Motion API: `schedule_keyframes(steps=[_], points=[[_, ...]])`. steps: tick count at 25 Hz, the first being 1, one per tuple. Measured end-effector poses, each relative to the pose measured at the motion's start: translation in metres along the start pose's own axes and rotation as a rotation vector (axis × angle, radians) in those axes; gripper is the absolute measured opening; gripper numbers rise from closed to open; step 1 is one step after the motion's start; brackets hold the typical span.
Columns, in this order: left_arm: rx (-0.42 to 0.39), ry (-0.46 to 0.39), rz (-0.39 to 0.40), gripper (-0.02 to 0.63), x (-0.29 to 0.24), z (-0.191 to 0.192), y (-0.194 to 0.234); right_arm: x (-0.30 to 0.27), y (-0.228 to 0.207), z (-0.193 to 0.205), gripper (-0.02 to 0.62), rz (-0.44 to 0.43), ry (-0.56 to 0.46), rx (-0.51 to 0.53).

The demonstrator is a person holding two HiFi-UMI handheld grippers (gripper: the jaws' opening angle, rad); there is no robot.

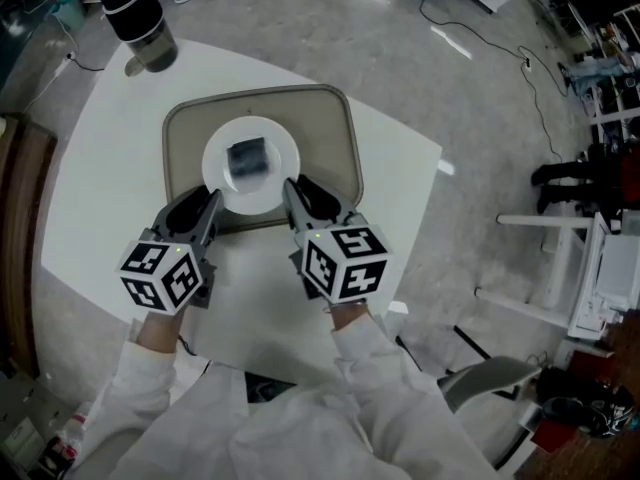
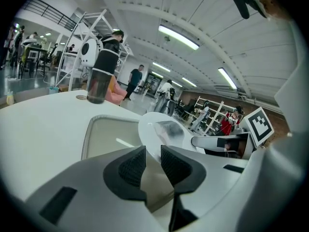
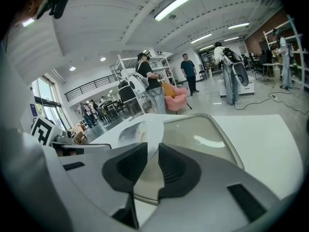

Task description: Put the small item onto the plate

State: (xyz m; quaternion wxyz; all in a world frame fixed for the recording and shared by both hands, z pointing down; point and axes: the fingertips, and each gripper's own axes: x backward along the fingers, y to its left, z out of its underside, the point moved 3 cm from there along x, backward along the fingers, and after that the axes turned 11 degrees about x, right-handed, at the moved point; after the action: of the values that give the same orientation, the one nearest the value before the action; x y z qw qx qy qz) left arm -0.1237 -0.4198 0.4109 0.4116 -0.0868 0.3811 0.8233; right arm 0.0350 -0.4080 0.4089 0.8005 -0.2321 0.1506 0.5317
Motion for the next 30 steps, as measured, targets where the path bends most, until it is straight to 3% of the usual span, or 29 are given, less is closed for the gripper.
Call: schedule_keyframes(steps=[15, 30], points=[[-0.024, 0.069, -0.015, 0.094, -0.038, -0.002, 0.018, -0.036, -0.024, 0.01, 0.08, 0.036, 0.048, -0.039], [-0.116, 0.236, -0.071, 0.095, -0.048, 0.01, 0.02, -0.045, -0.031, 0.019, 0.08, 0.057, 0.19, 0.025]])
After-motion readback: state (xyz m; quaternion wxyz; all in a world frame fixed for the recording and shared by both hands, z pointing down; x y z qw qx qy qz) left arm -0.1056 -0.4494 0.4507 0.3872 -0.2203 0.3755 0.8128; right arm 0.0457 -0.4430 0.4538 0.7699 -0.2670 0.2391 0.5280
